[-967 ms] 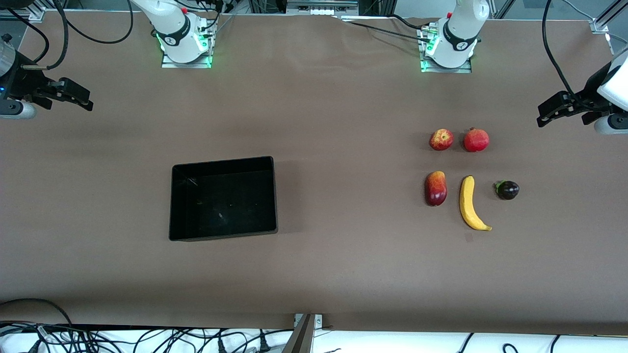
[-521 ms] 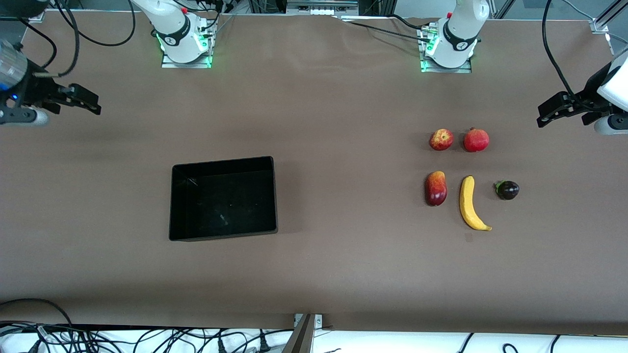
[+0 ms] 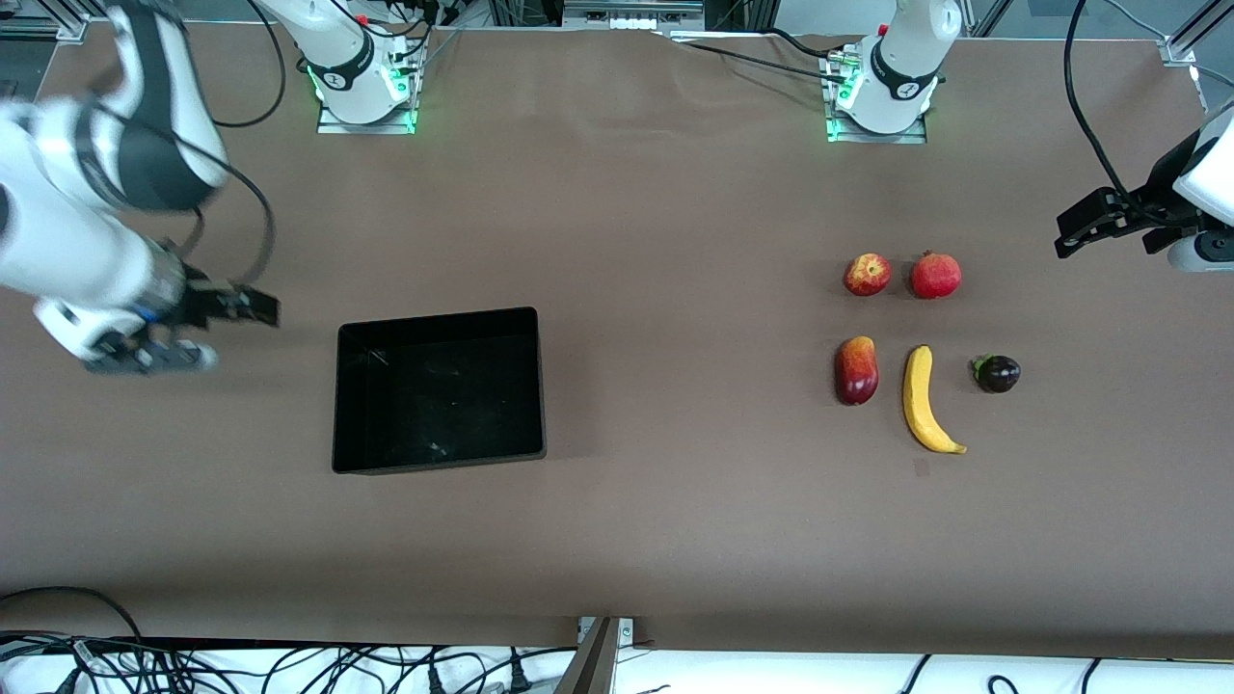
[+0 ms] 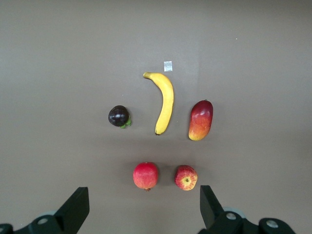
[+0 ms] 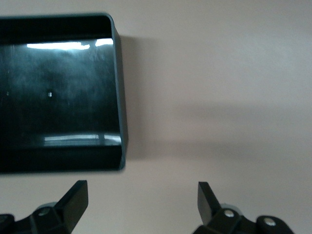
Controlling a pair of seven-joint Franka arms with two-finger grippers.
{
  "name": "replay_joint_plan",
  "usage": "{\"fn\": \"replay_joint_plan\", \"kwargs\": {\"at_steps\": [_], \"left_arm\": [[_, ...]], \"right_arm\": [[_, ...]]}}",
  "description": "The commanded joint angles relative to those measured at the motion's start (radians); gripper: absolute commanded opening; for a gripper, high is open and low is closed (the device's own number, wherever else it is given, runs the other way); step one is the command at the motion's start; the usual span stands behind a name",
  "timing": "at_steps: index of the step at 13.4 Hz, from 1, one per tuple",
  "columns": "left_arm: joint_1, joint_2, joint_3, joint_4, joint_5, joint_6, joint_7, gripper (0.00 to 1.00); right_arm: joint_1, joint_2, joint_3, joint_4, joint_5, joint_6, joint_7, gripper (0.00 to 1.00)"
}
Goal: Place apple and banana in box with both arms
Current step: 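Move the right gripper down to the edge of the black tray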
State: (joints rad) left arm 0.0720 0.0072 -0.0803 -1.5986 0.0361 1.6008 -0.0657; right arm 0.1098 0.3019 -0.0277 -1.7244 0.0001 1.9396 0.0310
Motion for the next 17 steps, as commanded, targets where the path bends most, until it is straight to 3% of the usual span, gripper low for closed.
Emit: {"fn": "replay_joint_plan", "kwargs": {"at_steps": [1, 2, 4, 6, 8, 12, 17], "left_arm": [[0.011, 0.007, -0.003, 0.008, -0.013, 0.007, -0.002, 1.00], [0.011, 0.005, -0.003, 0.008, -0.013, 0.007, -0.002, 1.00], [0.011, 0.005, -0.003, 0.008, -0.013, 0.007, -0.002, 1.00], [0.011, 0.005, -0.003, 0.008, -0.013, 0.007, -0.002, 1.00], [0.011, 0.005, -0.003, 0.008, -0.013, 0.007, -0.002, 1.00], [0.015, 0.005, -0.003, 0.006, -0.013, 0.004, -0.002, 1.00], [0.031, 0.007, -0.004, 0.006, -0.015, 0.005, 0.000, 1.00]], "right_arm": [[0.022, 0.121, -0.003, 0.043, 0.090, 0.064, 0.110, 0.91], [0.024, 0.153, -0.003, 0.040, 0.104, 0.100, 0.118, 0.69], [0.030, 0.203, -0.003, 0.017, 0.100, 0.192, 0.115, 0.45], [0.047, 0.241, -0.003, 0.006, 0.092, 0.245, 0.116, 0.33], [0.059, 0.264, -0.004, 0.005, 0.089, 0.245, 0.115, 0.01], [0.090, 0.267, -0.003, 0.017, 0.086, 0.245, 0.112, 0.00], [0.307, 0.258, -0.003, 0.117, 0.104, 0.168, 0.256, 0.00]]}}
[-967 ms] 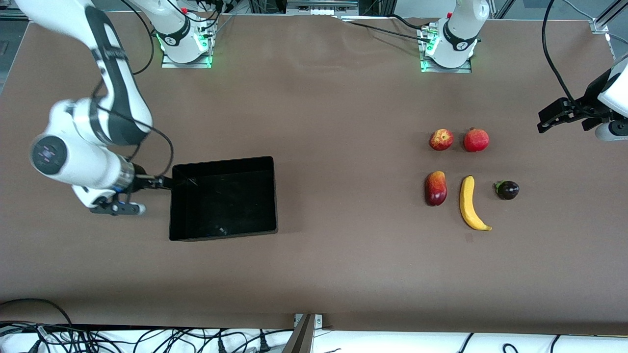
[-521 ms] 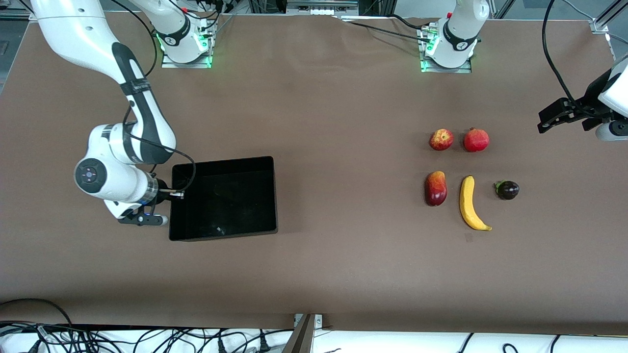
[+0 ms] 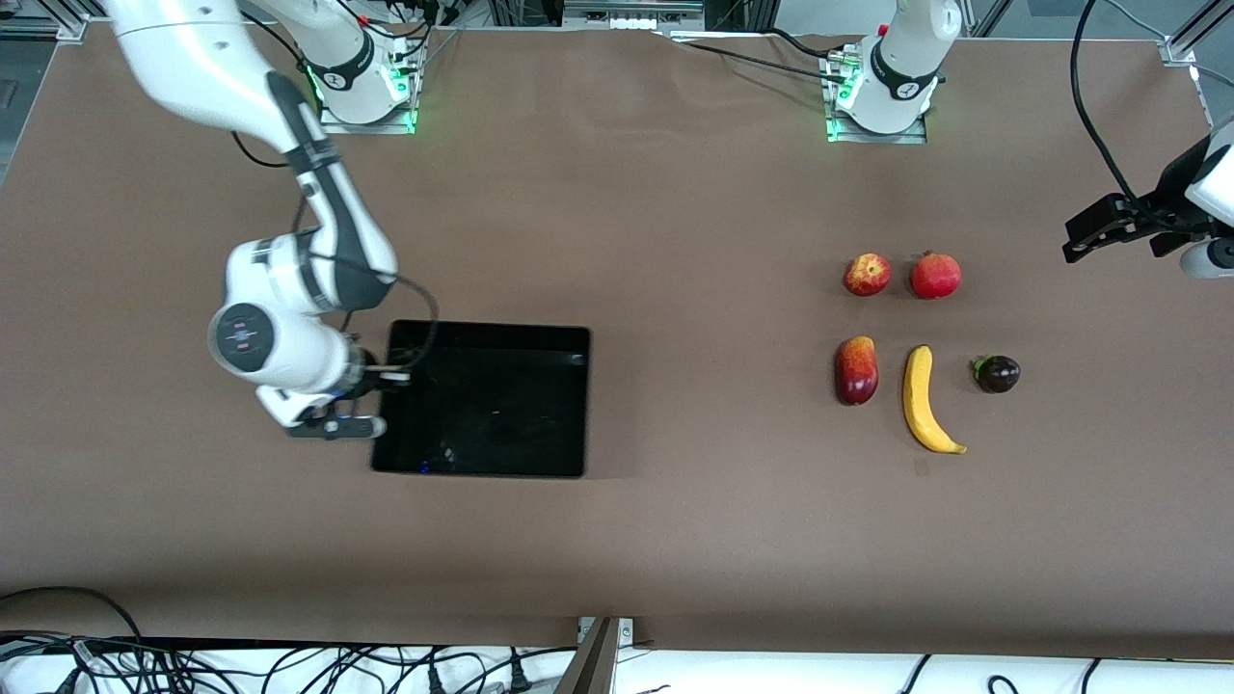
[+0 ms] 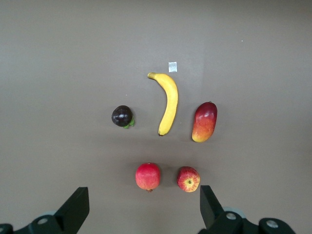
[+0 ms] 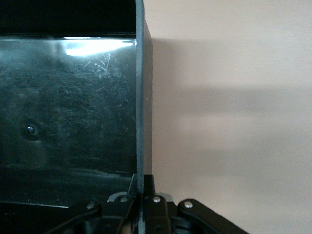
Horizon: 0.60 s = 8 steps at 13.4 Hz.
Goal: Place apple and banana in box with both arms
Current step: 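Push the black tray with the right gripper toward the fruit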
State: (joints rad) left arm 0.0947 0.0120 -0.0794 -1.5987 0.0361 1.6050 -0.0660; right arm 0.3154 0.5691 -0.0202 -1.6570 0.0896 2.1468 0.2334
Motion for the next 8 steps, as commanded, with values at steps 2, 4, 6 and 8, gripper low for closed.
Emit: {"fn": "replay_joint_plan", "kwargs": {"at_steps": [2, 4, 6, 8], "left_arm": [[0.010, 0.002, -0.003, 0.006, -0.015, 0.001, 0.000, 1.00], [0.011, 0.002, -0.003, 0.005, -0.015, 0.000, 0.000, 1.00], [0.011, 0.002, -0.003, 0.005, -0.013, 0.000, 0.000, 1.00], [0.016, 0.002, -0.003, 0.003, -0.013, -0.003, -0.001, 1.00]], "right_arm": [[0.193, 0.001, -0.009, 0.092, 0.031, -0.038, 0.131, 0.00], [0.258, 0.015, -0.009, 0.102, 0.111, -0.016, 0.240, 0.00], [0.321, 0.038, -0.004, 0.126, 0.142, 0.007, 0.248, 0.00], [0.385, 0.055, -0.006, 0.126, 0.229, 0.069, 0.295, 0.00]]}}
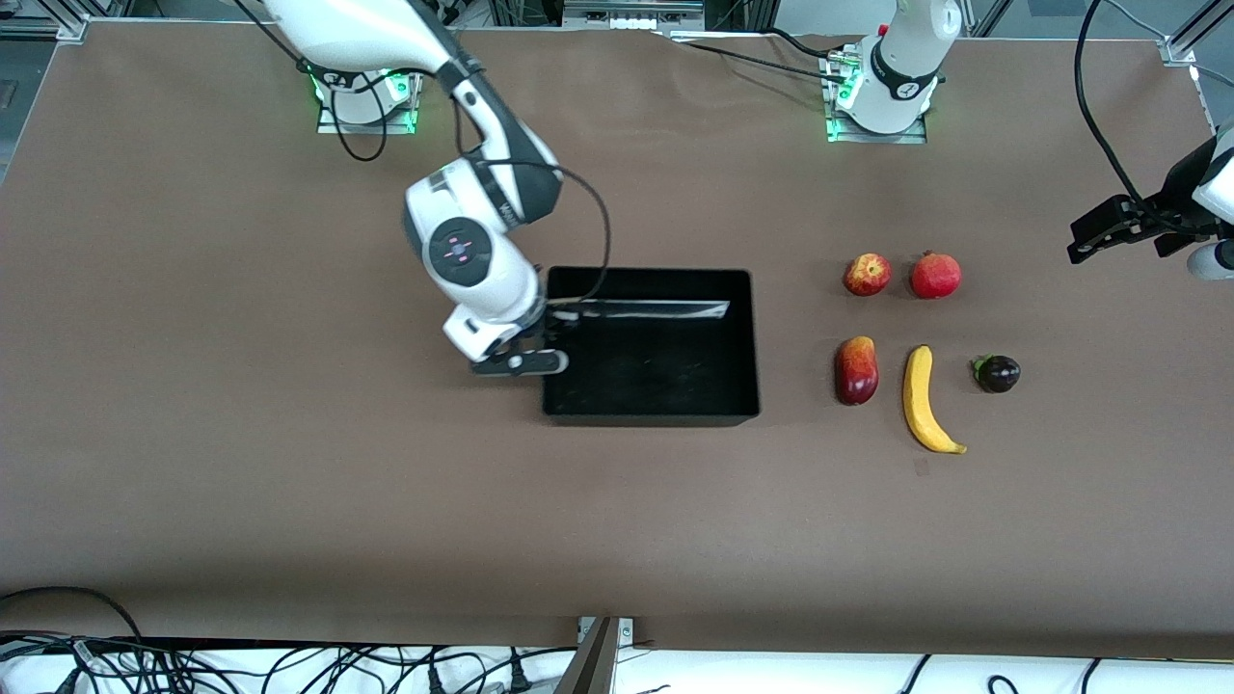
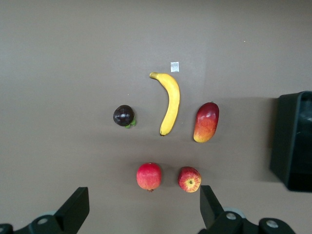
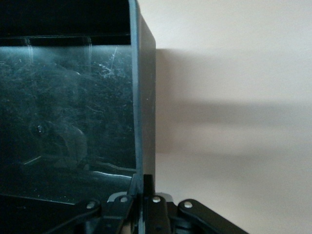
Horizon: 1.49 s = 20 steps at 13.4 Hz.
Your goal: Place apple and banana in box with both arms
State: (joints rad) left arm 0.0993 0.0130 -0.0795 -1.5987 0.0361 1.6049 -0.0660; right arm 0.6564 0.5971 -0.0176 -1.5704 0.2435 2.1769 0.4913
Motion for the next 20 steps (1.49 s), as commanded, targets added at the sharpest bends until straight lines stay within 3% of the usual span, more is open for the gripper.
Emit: {"fn": "replay_joint_plan", "kwargs": {"at_steps": [1, 4, 5, 6, 9, 12, 15, 18, 20], "left_arm": [[0.013, 0.001, -0.003, 0.003, -0.013, -0.005, 0.000, 1.00], [0.013, 0.004, -0.003, 0.005, -0.012, -0.003, 0.000, 1.00], [0.013, 0.005, -0.003, 0.005, -0.004, 0.001, 0.000, 1.00], [0.014, 0.016, -0.002, 0.009, -0.002, 0.001, 0.000, 1.00], [0.036, 0.019, -0.002, 0.013, -0.013, 0.003, -0.001, 1.00], [0.030, 0.042, -0.009, 0.019, -0.009, 0.001, -0.003, 1.00], [0.026, 0.062, -0.013, 0.051, 0.002, 0.003, 0.006, 1.00], [0.019, 0.113, -0.020, 0.056, 0.094, 0.003, 0.021, 1.00], [0.017, 0.114, -0.022, 0.057, 0.078, 0.003, 0.025, 1.00]], "right_arm": [[0.070, 0.041, -0.008, 0.042, 0.095, 0.075, 0.077, 0.00], [0.143, 0.072, -0.008, 0.044, 0.093, 0.118, 0.118, 0.00], [0.146, 0.078, -0.010, 0.044, 0.092, 0.119, 0.124, 0.58], [0.147, 0.079, -0.010, 0.044, 0.086, 0.120, 0.122, 1.00], [0.118, 0.023, -0.039, 0.046, 0.083, 0.060, 0.108, 1.00], [0.117, -0.091, -0.189, 0.046, -0.008, -0.115, 0.045, 1.00], [0.117, -0.183, -0.367, 0.046, -0.012, -0.300, -0.148, 1.00], [0.117, -0.261, -0.568, 0.046, -0.010, -0.490, -0.347, 1.00], [0.115, -0.301, -0.687, 0.047, -0.010, -0.618, -0.481, 1.00]]}}
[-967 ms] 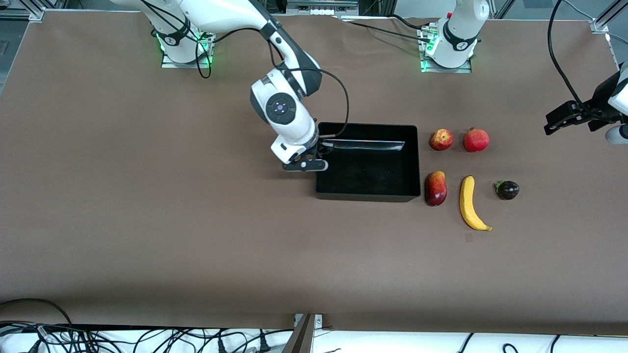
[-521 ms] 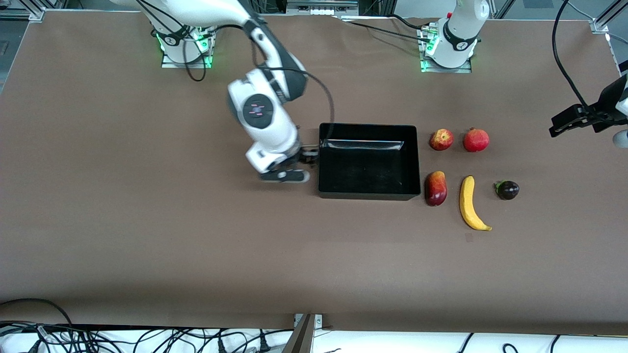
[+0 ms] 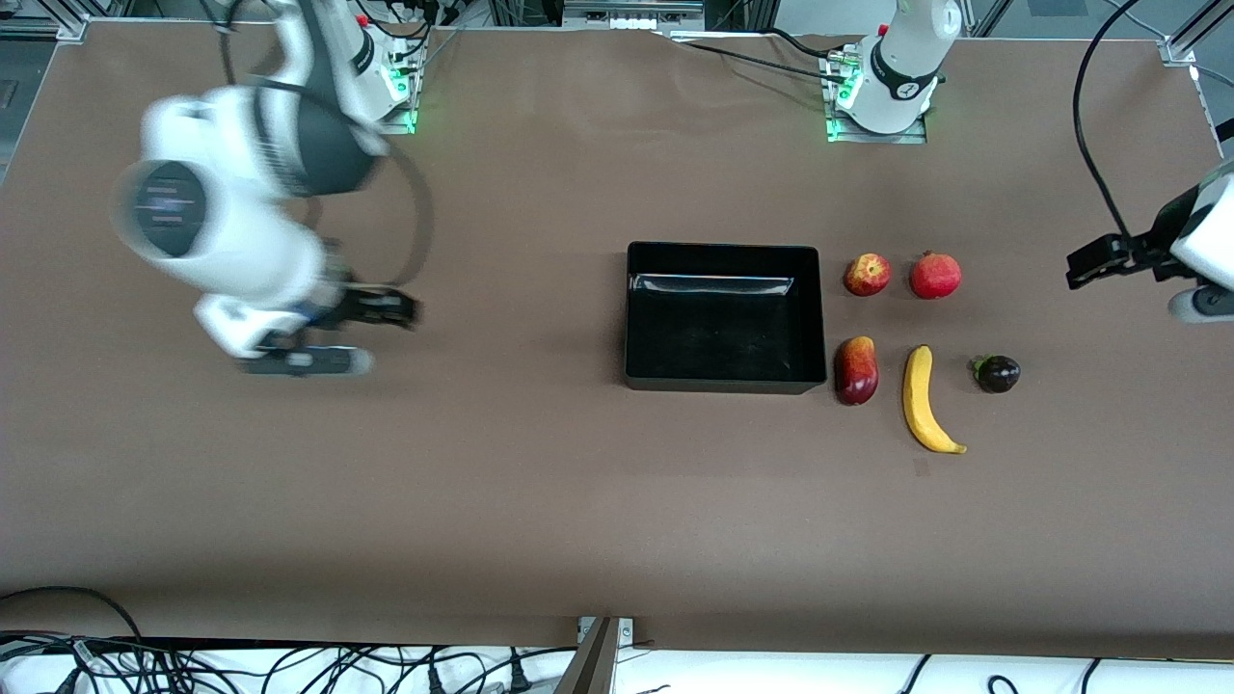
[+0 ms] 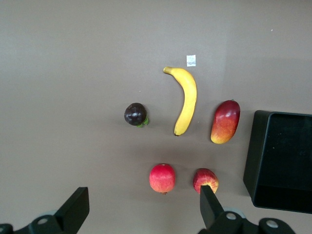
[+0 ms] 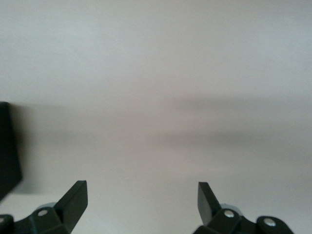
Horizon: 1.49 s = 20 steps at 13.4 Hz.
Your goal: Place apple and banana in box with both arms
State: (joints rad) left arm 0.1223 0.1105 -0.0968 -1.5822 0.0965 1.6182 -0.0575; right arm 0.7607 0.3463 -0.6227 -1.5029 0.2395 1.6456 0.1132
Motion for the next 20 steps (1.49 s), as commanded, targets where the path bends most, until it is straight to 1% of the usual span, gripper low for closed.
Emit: {"fn": "replay_joint_plan", "kwargs": {"at_steps": [1, 2, 3, 4, 6, 7, 8, 9, 10, 12, 13, 14, 15, 16, 17, 19, 20], "left_arm": [[-0.007, 0.017, -0.008, 0.039, 0.014, -0.011, 0.015, 1.00], [-0.007, 0.015, -0.012, 0.039, 0.012, -0.011, 0.007, 1.00], [-0.006, 0.012, -0.012, 0.039, -0.001, -0.012, 0.004, 1.00], [-0.006, 0.009, -0.012, 0.041, -0.015, -0.012, 0.001, 1.00], [-0.006, -0.001, -0.012, 0.041, -0.033, -0.011, -0.002, 1.00], [-0.004, -0.011, -0.011, 0.041, -0.038, -0.012, -0.002, 1.00], [-0.004, -0.017, -0.011, 0.041, -0.038, -0.018, -0.002, 1.00], [-0.001, -0.028, -0.011, 0.036, -0.038, -0.018, -0.001, 1.00], [0.000, -0.026, -0.011, 0.030, -0.040, -0.018, -0.001, 1.00], [0.003, -0.003, -0.009, 0.019, -0.064, 0.000, -0.001, 1.00], [0.007, 0.009, -0.009, 0.013, -0.069, 0.021, -0.001, 1.00], [0.007, 0.014, -0.009, -0.008, -0.069, 0.055, -0.002, 1.00], [0.007, 0.020, -0.009, -0.033, -0.070, 0.092, -0.004, 1.00], [0.007, 0.031, -0.009, -0.071, -0.072, 0.150, -0.007, 1.00], [0.007, 0.044, -0.008, -0.114, -0.087, 0.225, -0.013, 1.00], [0.005, 0.096, -0.008, -0.175, -0.096, 0.363, -0.042, 1.00], [0.002, 0.132, -0.008, -0.192, -0.096, 0.411, -0.056, 1.00]], "right_arm": [[0.012, -0.056, -0.150, -0.020, -0.006, -0.134, -0.201, 1.00], [0.011, -0.056, -0.187, -0.016, -0.006, -0.142, -0.258, 1.00], [0.002, -0.043, -0.221, 0.018, 0.003, -0.154, -0.283, 1.00], [-0.001, -0.036, -0.236, 0.054, -0.006, -0.162, -0.283, 1.00], [0.005, -0.024, -0.233, 0.069, -0.052, -0.235, -0.282, 1.00], [-0.001, -0.027, -0.227, 0.069, -0.054, -0.260, -0.285, 1.00], [-0.006, -0.033, -0.218, 0.063, -0.060, -0.232, -0.274, 1.00], [-0.036, -0.047, -0.145, 0.061, -0.066, -0.215, -0.264, 1.00], [-0.119, -0.070, -0.043, 0.059, -0.086, -0.211, -0.239, 1.00], [-0.281, -0.116, 0.171, 0.041, -0.159, -0.175, -0.198, 1.00], [-0.366, -0.157, 0.278, -0.009, -0.184, -0.152, -0.176, 1.00], [-0.459, -0.218, 0.369, -0.092, -0.196, -0.106, -0.153, 1.00], [-0.569, -0.292, 0.476, -0.174, -0.213, -0.046, -0.155, 1.00], [-0.668, -0.341, 0.560, -0.230, -0.220, -0.024, -0.158, 1.00], [-0.705, -0.371, 0.573, -0.241, -0.217, -0.033, -0.155, 1.00], [-0.716, -0.386, 0.572, -0.221, -0.226, -0.046, -0.158, 1.00], [-0.709, -0.382, 0.572, -0.215, -0.248, -0.058, -0.158, 1.00]]}}
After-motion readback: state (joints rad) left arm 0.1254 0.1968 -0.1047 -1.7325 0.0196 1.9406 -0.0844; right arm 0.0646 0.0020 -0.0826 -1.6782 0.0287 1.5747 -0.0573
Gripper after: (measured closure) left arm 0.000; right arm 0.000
